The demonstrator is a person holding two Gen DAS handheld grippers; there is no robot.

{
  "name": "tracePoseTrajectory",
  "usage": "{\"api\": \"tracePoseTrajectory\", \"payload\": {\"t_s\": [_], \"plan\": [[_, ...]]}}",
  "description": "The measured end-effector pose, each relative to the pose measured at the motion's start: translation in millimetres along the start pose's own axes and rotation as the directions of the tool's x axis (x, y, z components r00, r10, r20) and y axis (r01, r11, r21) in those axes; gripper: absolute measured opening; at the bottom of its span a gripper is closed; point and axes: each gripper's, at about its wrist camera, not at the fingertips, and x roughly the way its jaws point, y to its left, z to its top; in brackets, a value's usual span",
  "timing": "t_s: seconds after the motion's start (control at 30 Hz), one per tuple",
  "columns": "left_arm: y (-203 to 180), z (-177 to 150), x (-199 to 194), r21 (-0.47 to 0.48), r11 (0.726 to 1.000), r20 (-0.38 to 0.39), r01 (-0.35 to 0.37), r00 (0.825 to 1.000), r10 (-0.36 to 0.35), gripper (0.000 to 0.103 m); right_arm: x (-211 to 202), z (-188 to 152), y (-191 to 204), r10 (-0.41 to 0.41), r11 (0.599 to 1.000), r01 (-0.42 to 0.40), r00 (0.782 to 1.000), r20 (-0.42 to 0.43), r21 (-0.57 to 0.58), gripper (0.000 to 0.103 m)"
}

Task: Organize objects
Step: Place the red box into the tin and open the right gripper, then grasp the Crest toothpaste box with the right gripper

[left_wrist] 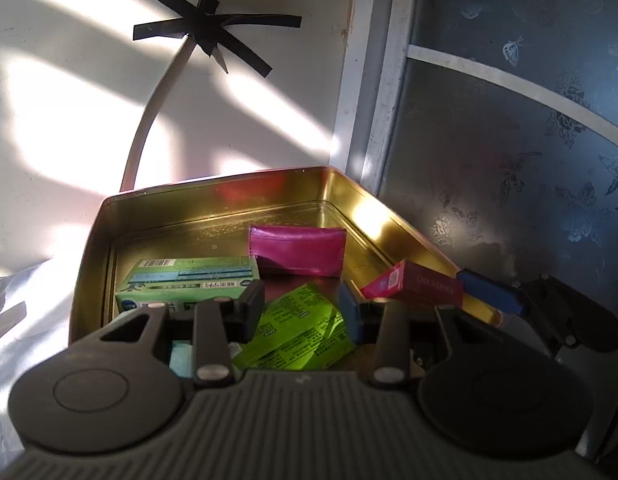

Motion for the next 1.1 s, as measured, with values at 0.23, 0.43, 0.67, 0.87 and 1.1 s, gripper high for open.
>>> {"api": "tracePoseTrajectory", "payload": {"t_s": [0.23,0.43,0.67,0.87,1.1], "plan": [[7,-12,-36,0.001,0.999,0.035,-0.045,0.998,0.045,0.044,-23,0,-4,0.049,0.992,-0.054,0.998,0.05,0.117,0.059],[28,-25,-76,-0.023,0.993,0.059,-0.117,0.991,0.118,0.046,-49,11,21,0.133,0.984,-0.145,0.985,0.114,0.103,0.059],[72,-60,-112,-0.064,0.968,0.03,-0.243,0.969,0.245,0.046,-59,22,67,0.241,0.965,-0.249,0.965,0.103,0.076,0.059],[124,-105,-142,-0.122,0.922,0.008,-0.367,0.929,0.371,0.047,-61,32,110,0.339,0.939,-0.341,0.939,0.056,0.04,0.057],[196,-146,-171,-0.2,0.823,-0.031,-0.531,0.843,0.537,0.047,-52,34,171,0.465,0.885,-0.466,0.885,-0.032,-0.021,0.052]]}}
